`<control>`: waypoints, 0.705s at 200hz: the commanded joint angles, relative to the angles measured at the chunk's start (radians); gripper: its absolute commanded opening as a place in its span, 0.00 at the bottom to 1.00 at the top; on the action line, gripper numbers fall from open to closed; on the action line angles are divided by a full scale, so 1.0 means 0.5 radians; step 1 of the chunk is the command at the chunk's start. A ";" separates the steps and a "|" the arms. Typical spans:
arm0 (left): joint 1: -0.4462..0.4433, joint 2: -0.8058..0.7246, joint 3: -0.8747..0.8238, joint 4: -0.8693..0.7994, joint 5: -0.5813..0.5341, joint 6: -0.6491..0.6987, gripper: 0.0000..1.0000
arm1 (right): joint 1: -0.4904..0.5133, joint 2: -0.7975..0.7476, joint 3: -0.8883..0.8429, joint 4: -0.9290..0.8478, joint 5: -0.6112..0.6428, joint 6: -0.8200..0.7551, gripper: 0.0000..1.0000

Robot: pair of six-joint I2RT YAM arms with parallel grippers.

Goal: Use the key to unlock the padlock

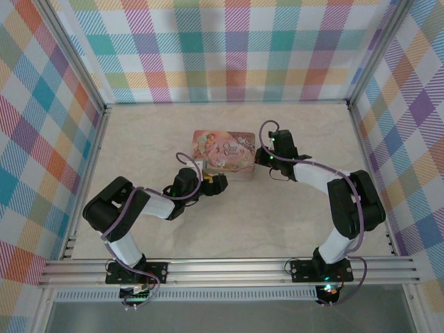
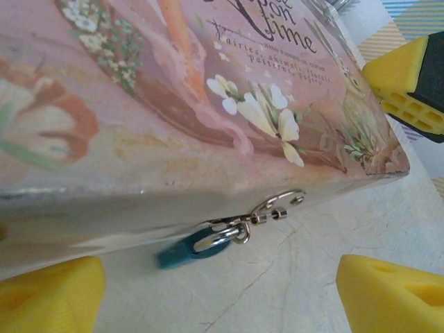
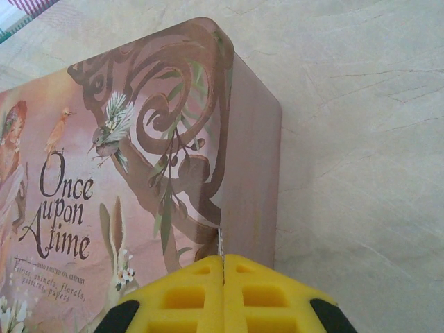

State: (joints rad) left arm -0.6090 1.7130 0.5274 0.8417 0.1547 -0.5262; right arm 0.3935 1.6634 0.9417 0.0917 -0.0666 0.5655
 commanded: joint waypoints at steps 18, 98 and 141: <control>-0.053 0.120 0.135 0.120 0.008 0.071 0.87 | 0.062 0.021 0.000 0.068 -0.042 0.034 0.00; -0.110 0.212 0.248 0.177 0.079 0.111 0.83 | 0.142 0.035 -0.025 0.112 -0.022 0.075 0.00; -0.098 0.198 0.214 0.276 0.152 0.112 0.76 | 0.144 0.015 -0.054 0.114 -0.007 0.075 0.00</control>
State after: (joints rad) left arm -0.6525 1.8164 0.6235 0.8665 0.1669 -0.4969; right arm 0.4431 1.6737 0.9302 0.1242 -0.0422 0.5919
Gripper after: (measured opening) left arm 0.778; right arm 0.058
